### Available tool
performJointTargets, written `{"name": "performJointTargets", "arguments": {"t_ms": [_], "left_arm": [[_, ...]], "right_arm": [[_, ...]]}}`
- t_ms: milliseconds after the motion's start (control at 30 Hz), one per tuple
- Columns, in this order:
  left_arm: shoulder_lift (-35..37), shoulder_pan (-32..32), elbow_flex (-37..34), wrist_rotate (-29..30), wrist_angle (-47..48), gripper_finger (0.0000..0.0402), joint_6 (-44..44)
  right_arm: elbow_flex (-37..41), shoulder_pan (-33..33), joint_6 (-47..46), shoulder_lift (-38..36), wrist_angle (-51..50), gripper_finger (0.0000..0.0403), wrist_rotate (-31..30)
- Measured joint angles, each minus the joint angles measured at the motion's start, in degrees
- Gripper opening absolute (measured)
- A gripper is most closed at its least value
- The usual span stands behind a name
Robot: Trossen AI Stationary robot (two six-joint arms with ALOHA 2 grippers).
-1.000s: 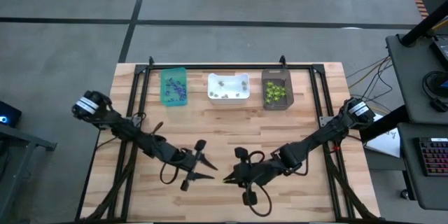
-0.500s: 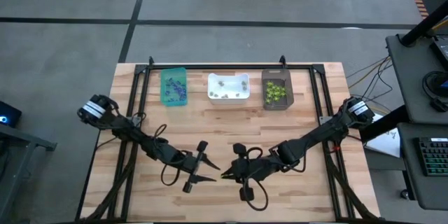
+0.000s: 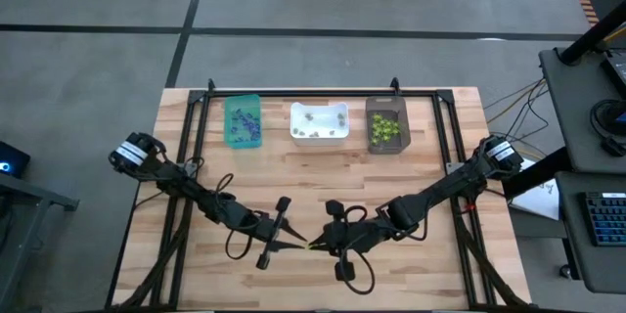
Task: Sort Halloween decoration
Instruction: Put the green spider toy into the black bin
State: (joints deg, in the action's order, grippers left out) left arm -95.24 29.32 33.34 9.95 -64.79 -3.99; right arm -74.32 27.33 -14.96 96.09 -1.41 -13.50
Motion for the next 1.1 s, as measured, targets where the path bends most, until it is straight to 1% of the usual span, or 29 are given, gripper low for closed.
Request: {"name": "performJointTargets", "arguments": {"t_ms": [133, 200, 433, 767, 900, 1100], "left_arm": [[0.00, 0.00, 0.00, -0.02, 0.06, 0.0020, -0.01], [0.00, 0.00, 0.00, -0.02, 0.08, 0.0006, -0.02], [0.00, 0.00, -0.16, -0.02, 0.41, 0.0002, 0.00], [0.02, -0.01, -1.28, 0.02, 1.44, 0.0000, 0.17], [0.02, -0.22, -1.55, 0.35, 7.19, 0.0000, 2.66], [0.02, -0.65, -1.32, 8.91, 25.10, 0.0000, 12.58]], "right_arm": [[-0.02, 0.00, 0.00, 0.00, 0.00, 0.0013, -0.01], [-0.02, 0.00, 0.00, 0.00, -0.02, 0.0013, -0.02], [-0.03, -0.11, -0.75, -0.11, -0.62, 0.0013, -0.02], [-0.07, -0.28, -4.61, -0.42, -4.95, 0.0013, -0.04], [-0.07, -0.40, -6.08, -0.43, -6.97, 0.0013, -0.04], [-1.38, -1.35, -10.57, -0.76, -15.17, 0.0013, -0.49]]}}
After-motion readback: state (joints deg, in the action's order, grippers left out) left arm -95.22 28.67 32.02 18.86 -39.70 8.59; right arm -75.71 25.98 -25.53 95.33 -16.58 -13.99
